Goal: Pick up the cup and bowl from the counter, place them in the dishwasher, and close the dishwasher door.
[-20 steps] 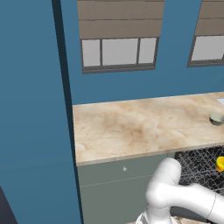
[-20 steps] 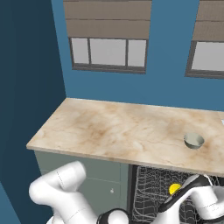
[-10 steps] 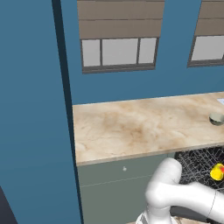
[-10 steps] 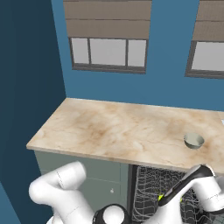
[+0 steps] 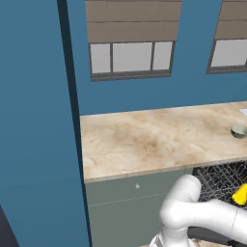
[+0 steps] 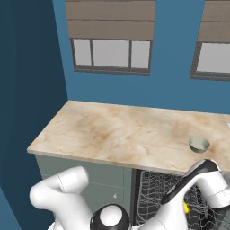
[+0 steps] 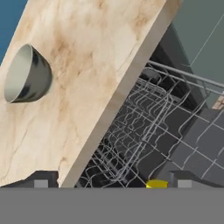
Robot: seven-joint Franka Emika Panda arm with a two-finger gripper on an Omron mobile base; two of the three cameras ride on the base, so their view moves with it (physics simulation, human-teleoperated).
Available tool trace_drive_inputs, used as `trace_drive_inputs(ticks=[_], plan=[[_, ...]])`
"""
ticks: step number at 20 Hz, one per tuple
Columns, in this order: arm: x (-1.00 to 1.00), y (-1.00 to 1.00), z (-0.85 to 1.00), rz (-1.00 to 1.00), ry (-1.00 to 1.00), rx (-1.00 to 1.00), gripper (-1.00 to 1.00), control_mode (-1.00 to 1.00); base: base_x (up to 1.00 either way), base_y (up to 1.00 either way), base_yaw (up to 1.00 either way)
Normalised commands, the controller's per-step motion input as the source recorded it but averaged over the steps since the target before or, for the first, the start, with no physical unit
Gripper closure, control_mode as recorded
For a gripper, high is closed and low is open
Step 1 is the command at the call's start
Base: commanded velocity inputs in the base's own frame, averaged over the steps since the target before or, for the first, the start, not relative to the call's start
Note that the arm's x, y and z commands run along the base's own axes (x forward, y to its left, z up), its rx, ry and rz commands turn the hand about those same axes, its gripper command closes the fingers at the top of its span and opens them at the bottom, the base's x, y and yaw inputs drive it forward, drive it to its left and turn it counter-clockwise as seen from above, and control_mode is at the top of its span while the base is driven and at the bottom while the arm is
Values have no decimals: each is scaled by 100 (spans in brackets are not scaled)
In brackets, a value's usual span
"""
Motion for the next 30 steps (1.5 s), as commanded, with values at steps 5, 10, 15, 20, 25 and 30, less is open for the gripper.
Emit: trace_drive_inputs(ticks=[5, 10, 15, 20, 25, 30], plan=[[18, 26, 31, 0, 0, 1, -100, -100, 0, 0, 0], [36, 20, 22, 0, 0, 1, -100, -100, 0, 0, 0], [51, 3, 9, -1, 0, 0, -100, -100, 0, 0, 0], [51, 0, 1, -1, 0, 1, -100, -100, 0, 0, 0], [49, -2, 0, -2, 0, 1, -100, -100, 0, 0, 0], [58, -15, 0, -3, 0, 3, -100, -100, 0, 0, 0]])
